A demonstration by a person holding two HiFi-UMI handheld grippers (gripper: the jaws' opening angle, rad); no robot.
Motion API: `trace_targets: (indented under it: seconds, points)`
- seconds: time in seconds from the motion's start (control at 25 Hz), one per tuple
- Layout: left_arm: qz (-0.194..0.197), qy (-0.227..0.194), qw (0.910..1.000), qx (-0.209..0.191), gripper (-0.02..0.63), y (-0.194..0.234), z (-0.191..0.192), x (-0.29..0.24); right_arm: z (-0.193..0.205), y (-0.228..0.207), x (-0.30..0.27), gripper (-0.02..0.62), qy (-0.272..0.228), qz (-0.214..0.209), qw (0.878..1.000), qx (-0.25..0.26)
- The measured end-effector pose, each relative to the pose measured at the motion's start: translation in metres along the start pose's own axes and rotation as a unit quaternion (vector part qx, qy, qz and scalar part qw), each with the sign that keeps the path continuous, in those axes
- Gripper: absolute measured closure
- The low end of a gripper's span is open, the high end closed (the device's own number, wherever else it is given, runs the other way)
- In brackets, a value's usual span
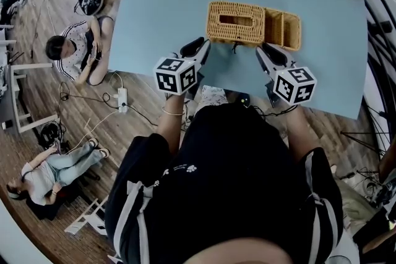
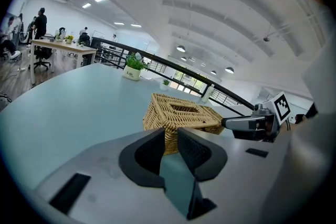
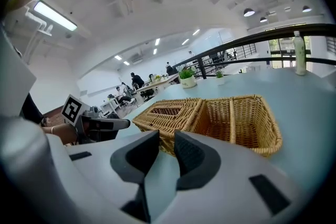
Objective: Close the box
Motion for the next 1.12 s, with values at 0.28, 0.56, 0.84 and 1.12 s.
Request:
trace_targets:
  seconds: [0.28, 0.56, 0.84, 1.12]
  points:
    - [-0.002, -0.026, 0.9995, -0.014, 0.532, -0.015, -0.007, 0.013, -0.011, 0.011, 0.014, 0.539, -0.039, -0.004, 0.999, 0.000]
    - [-0.007, -0.052, 0.9973, -0.050, 0.572, -0.032, -0.014, 0.030, -0.017, 0.020, 0.028, 0.594, -0.077, 0.004, 0.997, 0.012]
    - [-0.007, -0.075, 0.9928, -0.093, 0.585, -0.051, -0.020, 0.050, -0.027, 0.033, 0.038, 0.594, -0.110, -0.004, 0.994, 0.019]
    - [-0.023, -0.078, 0.9895, -0.120, 0.584, -0.062, -0.017, 0.060, -0.027, 0.038, 0.039, 0.594, -0.118, -0.012, 0.993, 0.018]
Point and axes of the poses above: the fingertips, and each gripper's own axes: x backward along the fingers, y to its left, z out of its underside, the point moved 5 cm from there along x, backward along the fingers, and after that the axes turned 2 degrees about z, right-handed, at the moved point
